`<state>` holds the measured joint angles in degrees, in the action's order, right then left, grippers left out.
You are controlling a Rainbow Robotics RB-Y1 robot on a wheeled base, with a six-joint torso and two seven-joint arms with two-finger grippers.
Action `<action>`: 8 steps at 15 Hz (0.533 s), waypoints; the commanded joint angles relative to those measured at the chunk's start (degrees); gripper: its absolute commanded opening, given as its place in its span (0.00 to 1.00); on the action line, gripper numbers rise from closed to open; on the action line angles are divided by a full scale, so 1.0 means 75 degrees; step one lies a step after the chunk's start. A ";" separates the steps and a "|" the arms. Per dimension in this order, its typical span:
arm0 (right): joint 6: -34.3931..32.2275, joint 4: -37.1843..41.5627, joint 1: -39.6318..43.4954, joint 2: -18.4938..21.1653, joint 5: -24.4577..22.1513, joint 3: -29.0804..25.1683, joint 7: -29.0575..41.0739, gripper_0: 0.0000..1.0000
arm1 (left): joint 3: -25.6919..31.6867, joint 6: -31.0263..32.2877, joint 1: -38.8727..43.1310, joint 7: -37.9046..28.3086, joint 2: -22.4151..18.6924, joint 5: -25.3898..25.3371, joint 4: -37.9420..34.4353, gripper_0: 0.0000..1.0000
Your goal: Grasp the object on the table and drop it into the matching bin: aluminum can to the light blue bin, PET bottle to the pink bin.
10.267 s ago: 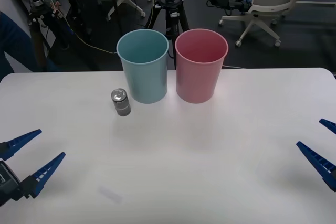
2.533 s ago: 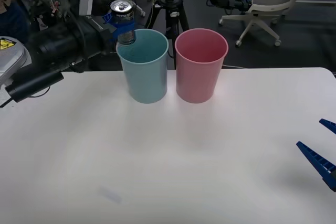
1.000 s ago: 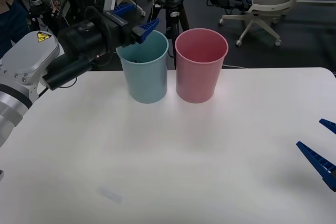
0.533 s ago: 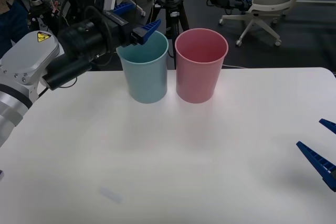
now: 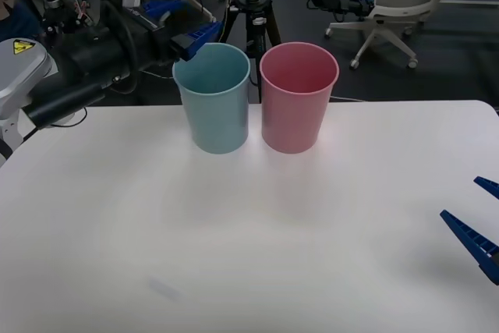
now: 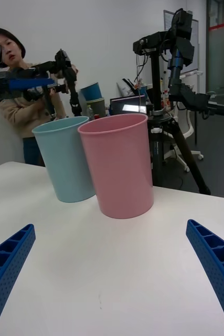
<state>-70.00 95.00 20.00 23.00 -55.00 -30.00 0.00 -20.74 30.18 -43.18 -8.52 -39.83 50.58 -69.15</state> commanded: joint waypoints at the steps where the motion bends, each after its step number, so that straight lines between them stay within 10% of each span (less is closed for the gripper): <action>1: 0.0000 0.0000 0.0000 0.0000 0.0000 0.0000 0.0000 1.00 | 0.0012 -0.0134 0.0636 0.0093 -0.0736 -0.0638 -0.0893 1.00; 8: 0.0000 0.0000 0.0000 0.0000 0.0000 0.0000 0.0000 1.00 | 0.1441 0.0054 0.2992 0.0233 -0.1475 -0.0826 -0.3120 1.00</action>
<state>-70.00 95.00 20.00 23.00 -55.00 -30.00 0.00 -11.56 30.02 -22.76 -6.89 -50.87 43.89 -91.18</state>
